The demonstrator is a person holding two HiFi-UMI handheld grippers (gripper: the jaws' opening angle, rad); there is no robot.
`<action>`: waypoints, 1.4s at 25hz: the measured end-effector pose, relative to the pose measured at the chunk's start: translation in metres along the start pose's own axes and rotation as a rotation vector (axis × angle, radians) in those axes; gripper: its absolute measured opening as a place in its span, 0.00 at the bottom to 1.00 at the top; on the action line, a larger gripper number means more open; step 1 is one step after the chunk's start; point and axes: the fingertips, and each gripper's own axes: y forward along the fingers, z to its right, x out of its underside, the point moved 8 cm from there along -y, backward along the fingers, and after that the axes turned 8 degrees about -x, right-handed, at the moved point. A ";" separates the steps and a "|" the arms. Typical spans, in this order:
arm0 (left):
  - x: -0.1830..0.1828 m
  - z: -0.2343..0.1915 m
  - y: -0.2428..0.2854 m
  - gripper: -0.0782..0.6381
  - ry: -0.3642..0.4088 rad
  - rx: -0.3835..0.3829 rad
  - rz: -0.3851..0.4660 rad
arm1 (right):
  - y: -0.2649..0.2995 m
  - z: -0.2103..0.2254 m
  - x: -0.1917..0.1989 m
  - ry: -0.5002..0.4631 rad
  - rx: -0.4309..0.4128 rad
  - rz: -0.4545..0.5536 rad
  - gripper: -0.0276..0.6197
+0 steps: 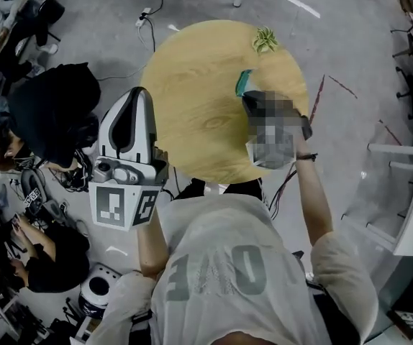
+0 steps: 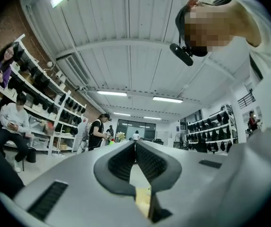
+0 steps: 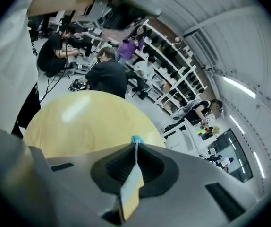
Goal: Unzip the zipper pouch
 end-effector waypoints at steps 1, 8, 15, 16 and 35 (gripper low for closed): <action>0.003 -0.002 -0.005 0.15 0.008 -0.012 -0.008 | 0.013 -0.010 0.001 -0.013 -0.028 -0.017 0.10; 0.015 -0.022 -0.029 0.15 0.018 -0.077 -0.069 | 0.069 -0.062 -0.013 0.077 -0.127 -0.037 0.10; 0.025 -0.037 -0.045 0.15 0.014 -0.121 -0.091 | 0.096 -0.087 -0.016 0.163 -0.161 -0.063 0.10; 0.025 -0.038 -0.044 0.15 0.019 -0.118 -0.096 | 0.098 -0.089 -0.016 0.173 -0.170 -0.062 0.10; -0.011 -0.003 0.001 0.15 0.043 0.044 0.008 | -0.031 0.023 -0.048 0.342 0.167 0.156 0.23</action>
